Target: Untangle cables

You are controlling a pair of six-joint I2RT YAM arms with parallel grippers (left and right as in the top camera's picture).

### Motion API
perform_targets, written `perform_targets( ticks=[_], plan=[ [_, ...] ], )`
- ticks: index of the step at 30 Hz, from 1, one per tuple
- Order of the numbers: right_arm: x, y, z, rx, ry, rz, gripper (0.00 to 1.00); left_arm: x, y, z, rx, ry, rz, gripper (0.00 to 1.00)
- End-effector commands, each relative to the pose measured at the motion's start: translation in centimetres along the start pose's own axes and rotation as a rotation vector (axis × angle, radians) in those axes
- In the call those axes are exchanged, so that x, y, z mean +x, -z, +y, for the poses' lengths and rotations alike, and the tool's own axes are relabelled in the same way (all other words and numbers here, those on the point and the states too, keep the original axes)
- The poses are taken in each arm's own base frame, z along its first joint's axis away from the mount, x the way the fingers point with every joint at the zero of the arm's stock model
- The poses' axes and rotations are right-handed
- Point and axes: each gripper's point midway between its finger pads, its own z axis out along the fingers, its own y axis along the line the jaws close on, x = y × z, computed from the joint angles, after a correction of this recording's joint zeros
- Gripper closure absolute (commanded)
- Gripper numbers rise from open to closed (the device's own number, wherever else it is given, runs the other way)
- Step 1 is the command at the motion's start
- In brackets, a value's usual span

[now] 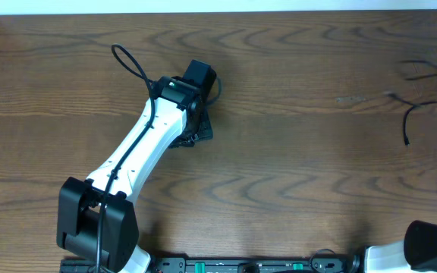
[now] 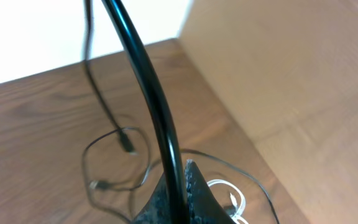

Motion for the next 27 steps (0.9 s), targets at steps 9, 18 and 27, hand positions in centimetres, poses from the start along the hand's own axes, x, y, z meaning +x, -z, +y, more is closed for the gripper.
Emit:
perform_targets(
  ticks=[9, 18, 27],
  plan=[
    [3.0, -4.4, -7.2, -0.062, -0.350, 0.119, 0.99, -0.3, 0.1, 0.3, -0.018, -0.017, -0.015, 0.41],
    [8.4, -7.6, -5.8, -0.084, -0.338, 0.241, 0.24, -0.3, 0.1, 0.3, -0.018, -0.017, -0.015, 0.41],
    [12.4, -8.8, -0.6, -0.312, -0.350, 0.341, 0.25, -0.3, 0.1, 0.3, -0.017, -0.017, -0.015, 0.41]
  ],
)
